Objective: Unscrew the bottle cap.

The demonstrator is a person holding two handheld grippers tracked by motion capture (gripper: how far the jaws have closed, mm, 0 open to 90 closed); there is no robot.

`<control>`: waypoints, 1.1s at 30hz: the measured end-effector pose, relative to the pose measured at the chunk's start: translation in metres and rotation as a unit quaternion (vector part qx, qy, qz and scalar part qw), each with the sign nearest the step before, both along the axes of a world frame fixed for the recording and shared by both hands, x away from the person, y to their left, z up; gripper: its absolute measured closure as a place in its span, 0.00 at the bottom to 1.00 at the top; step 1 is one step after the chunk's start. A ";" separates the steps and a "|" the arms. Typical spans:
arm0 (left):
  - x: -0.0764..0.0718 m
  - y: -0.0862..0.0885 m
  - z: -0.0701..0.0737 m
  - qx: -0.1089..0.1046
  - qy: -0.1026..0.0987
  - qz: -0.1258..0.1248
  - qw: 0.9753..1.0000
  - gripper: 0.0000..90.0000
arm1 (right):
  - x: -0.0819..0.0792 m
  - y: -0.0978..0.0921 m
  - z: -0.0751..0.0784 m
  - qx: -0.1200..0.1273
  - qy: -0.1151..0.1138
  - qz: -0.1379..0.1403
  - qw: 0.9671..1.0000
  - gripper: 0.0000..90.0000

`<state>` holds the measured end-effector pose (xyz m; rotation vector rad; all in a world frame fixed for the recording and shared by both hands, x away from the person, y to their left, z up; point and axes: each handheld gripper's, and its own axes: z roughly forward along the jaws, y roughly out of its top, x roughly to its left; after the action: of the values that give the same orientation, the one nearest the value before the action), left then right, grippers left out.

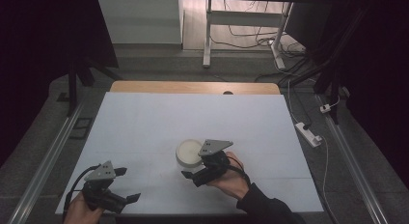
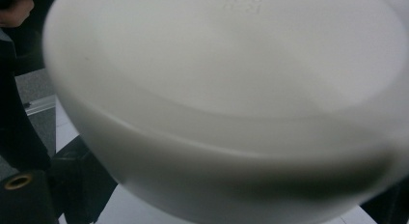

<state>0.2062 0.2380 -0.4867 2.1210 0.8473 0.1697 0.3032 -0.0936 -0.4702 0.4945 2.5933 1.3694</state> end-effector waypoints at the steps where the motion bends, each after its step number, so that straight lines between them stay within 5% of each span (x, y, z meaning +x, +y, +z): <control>1: 0.003 -0.002 0.002 0.001 -0.001 -0.006 1.000 0.00 | 0.000 0.000 0.000 0.000 -0.001 0.000 1.000 0.08; 15: 0.032 -0.026 0.023 -0.008 -0.040 -0.036 0.999 0.00 | 0.002 0.003 0.001 0.001 0.004 0.012 1.000 0.08; 24: 0.047 -0.041 0.038 0.005 -0.036 -0.053 0.998 0.00 | 0.002 0.005 0.000 -0.001 0.007 0.016 1.000 0.08; 33: 0.060 -0.071 0.052 0.026 -0.068 -0.090 0.993 0.00 | 0.003 0.006 -0.001 -0.001 0.005 0.020 1.000 0.08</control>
<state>0.2663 0.1668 -0.4352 2.1941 0.5743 0.2399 0.3060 -0.0879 -0.4716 0.4535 2.6265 1.3786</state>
